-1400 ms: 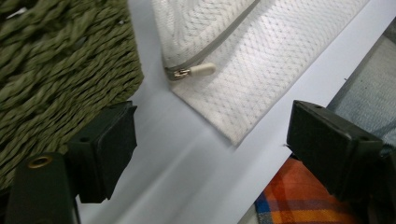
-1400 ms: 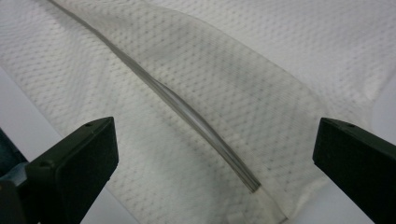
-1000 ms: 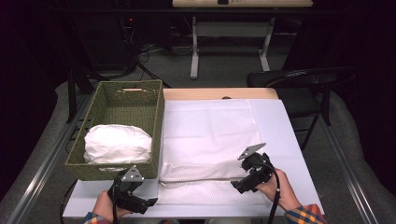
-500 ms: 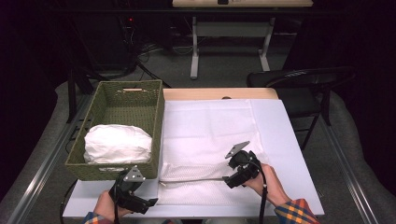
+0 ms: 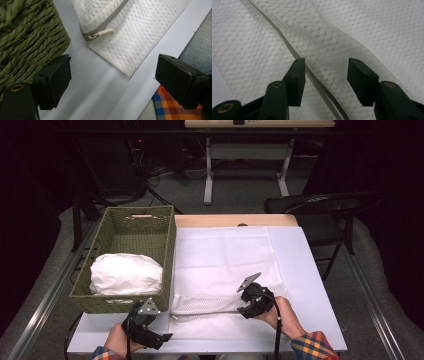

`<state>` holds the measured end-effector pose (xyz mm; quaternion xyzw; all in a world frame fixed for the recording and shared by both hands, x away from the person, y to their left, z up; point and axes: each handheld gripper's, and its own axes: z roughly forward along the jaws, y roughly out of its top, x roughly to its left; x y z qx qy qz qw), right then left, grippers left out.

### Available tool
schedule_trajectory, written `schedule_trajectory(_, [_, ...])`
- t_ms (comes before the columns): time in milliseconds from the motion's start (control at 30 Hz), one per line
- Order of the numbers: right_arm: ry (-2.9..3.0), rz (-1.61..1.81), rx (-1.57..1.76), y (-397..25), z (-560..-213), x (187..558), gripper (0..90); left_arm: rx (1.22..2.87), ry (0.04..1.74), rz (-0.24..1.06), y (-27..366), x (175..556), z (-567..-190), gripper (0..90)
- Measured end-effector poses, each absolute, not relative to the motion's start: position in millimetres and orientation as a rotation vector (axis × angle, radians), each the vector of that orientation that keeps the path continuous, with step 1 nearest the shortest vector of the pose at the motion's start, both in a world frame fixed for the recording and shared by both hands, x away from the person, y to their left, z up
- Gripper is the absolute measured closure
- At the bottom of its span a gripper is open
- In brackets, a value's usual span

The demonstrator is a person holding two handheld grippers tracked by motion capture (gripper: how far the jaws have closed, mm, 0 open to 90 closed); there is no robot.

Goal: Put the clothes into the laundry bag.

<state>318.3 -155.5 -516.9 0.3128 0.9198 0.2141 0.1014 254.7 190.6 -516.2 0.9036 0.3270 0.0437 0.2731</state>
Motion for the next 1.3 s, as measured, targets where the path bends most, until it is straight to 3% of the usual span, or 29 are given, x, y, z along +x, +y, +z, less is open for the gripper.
schedule_trajectory(233, [2.779, 0.586, 0.872, -140, -526, 320, 54.1, 2.428, 0.892, 0.095, 190, 257, -518, 13.1])
schedule_trajectory(500, [2.740, 0.542, 0.902, -138, -530, 319, 85.5, 2.441, 0.872, 0.090, 187, 261, -521, 13.4])
schedule_trajectory(567, [2.730, 0.540, 0.908, -138, -529, 318, 88.4, 2.441, 0.863, 0.086, 186, 263, -521, 13.7])
schedule_trajectory(1033, [2.591, 0.568, 0.962, -132, -517, 333, 89.4, 2.456, 0.810, 0.079, 178, 266, -521, 13.8])
schedule_trajectory(1200, [2.639, 0.490, 0.972, -127, -528, 342, 88.3, 2.455, 0.816, 0.069, 179, 267, -521, 13.7])
schedule_trajectory(1300, [2.673, 0.485, 0.968, -132, -530, 343, 71.2, 2.466, 0.804, 0.072, 178, 266, -520, 13.7])
